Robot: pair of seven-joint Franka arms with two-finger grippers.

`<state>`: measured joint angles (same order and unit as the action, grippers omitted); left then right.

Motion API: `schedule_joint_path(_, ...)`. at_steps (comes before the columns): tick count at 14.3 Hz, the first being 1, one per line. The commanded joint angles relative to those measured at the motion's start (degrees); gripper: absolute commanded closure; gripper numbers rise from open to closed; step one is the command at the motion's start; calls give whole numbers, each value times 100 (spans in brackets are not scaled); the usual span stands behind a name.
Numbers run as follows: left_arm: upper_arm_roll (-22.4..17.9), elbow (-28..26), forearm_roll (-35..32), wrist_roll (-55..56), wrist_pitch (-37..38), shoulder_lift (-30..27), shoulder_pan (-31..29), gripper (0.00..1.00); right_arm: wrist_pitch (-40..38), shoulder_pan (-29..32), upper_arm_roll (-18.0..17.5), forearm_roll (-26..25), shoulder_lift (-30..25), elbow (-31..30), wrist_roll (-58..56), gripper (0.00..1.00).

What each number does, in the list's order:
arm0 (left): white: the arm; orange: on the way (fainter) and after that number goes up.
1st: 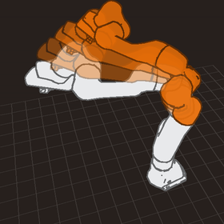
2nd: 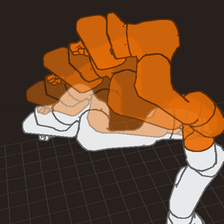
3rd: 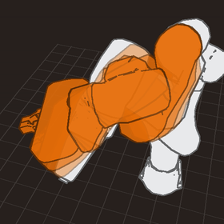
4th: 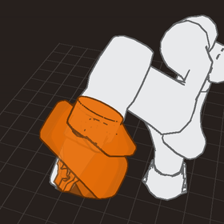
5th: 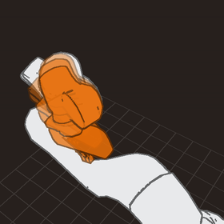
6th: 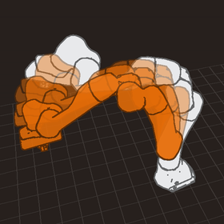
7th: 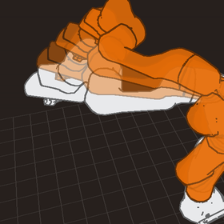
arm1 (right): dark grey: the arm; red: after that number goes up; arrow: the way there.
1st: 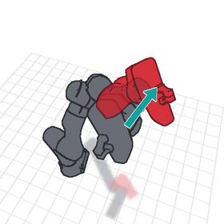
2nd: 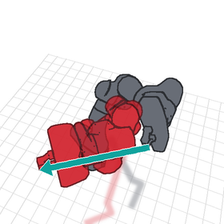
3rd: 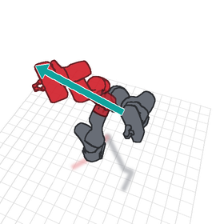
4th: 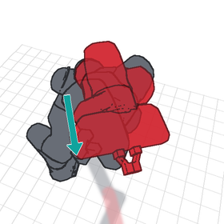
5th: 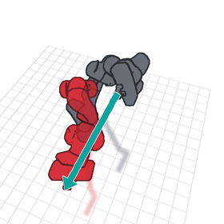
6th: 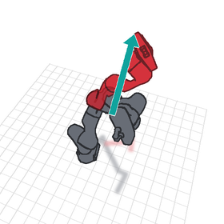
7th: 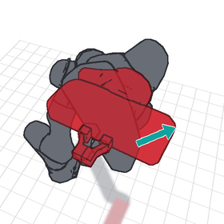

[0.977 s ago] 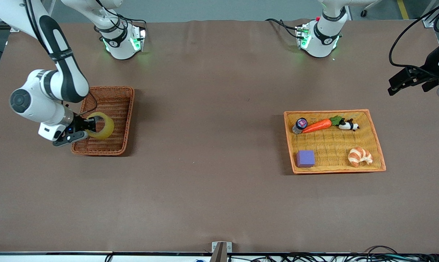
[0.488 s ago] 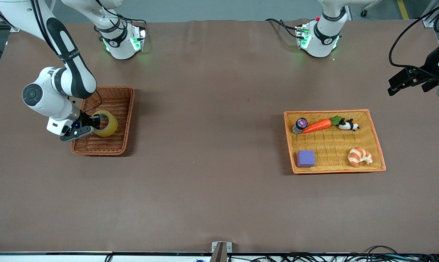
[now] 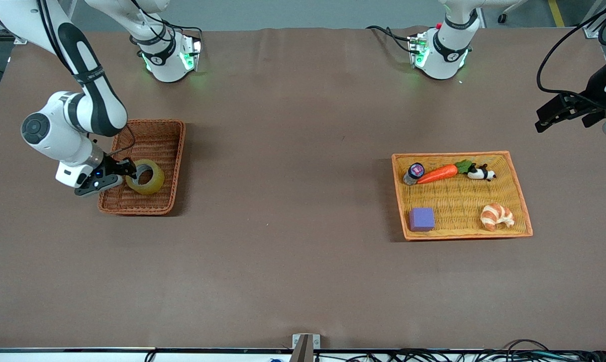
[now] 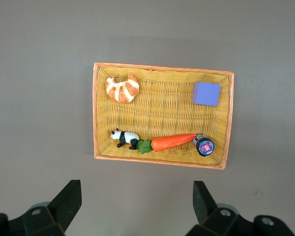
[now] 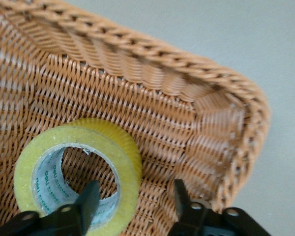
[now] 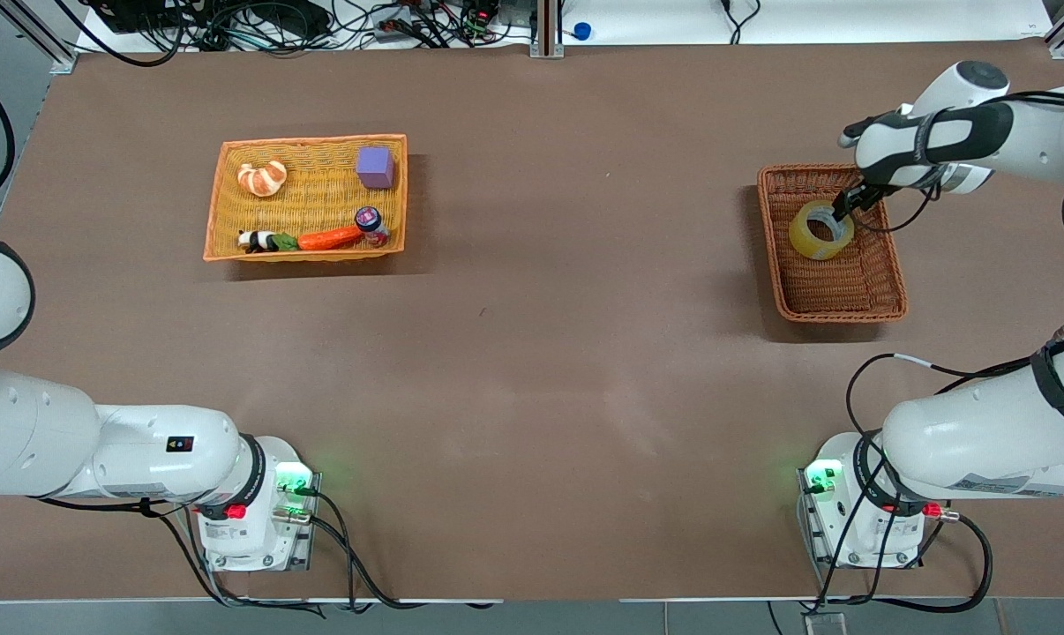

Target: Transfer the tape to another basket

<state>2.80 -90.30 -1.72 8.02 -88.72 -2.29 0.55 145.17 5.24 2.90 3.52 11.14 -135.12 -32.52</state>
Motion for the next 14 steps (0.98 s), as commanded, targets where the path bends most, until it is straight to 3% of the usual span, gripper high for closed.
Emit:
schedule_joint_path(1,-17,127,-4,-82,4,62,33,0,-1065,118,-97,96,-445,624,261,0)
schedule_joint_path(3,-8,127,-13,-90,4,71,50,0,-1604,109,-97,96,-647,1126,849,0)
schedule_joint_path(6,-8,127,-4,-90,4,71,15,0,-1685,83,-123,105,-1017,1382,1674,0)
schedule_joint_path(8,-8,127,-4,-82,4,71,41,0,-2288,65,-149,96,-1158,1759,2099,0)
schedule_joint_path(10,1,127,-4,-90,4,71,33,0,-2921,22,-176,26,-1202,2312,2354,0)
schedule_joint_path(14,18,127,-4,-91,4,71,77,0,-4424,-75,-202,-624,-1106,4051,2452,0)
